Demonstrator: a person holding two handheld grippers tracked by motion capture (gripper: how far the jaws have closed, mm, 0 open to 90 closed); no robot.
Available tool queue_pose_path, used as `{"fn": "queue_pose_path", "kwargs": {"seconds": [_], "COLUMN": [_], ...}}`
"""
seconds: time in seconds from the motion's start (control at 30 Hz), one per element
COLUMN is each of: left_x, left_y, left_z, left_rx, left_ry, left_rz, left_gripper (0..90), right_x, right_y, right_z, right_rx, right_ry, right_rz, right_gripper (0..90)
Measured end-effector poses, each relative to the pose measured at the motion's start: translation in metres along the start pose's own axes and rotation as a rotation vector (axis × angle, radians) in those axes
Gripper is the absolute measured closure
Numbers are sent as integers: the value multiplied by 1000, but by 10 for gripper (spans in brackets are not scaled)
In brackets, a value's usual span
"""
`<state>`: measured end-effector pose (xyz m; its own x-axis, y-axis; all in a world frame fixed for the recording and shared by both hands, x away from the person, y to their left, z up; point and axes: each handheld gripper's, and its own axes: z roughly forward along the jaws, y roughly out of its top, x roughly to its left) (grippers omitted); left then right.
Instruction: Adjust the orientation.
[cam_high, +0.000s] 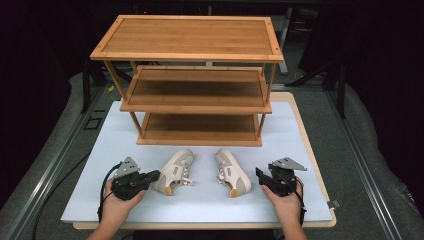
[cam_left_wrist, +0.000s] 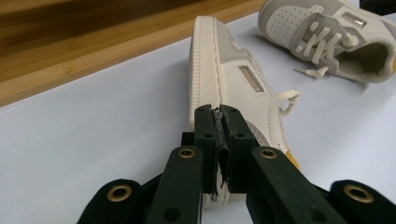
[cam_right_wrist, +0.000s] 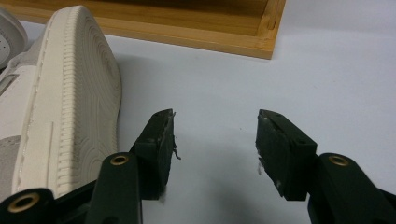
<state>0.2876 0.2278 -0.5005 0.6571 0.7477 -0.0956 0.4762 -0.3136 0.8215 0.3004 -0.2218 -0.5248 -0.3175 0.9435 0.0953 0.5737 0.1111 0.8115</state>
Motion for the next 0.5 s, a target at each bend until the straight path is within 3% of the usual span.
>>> {"fn": "queue_pose_path", "kwargs": {"seconds": [0.5], "left_x": [7], "left_y": [-2], "left_z": [-1], "left_rx": [-17], "left_ry": [12], "left_rz": [-27], "left_gripper": [858], "right_x": [-3], "right_y": [0], "right_z": [-1], "right_rx": [0], "right_ry": [-1], "right_rz": [23], "right_gripper": [462]}}
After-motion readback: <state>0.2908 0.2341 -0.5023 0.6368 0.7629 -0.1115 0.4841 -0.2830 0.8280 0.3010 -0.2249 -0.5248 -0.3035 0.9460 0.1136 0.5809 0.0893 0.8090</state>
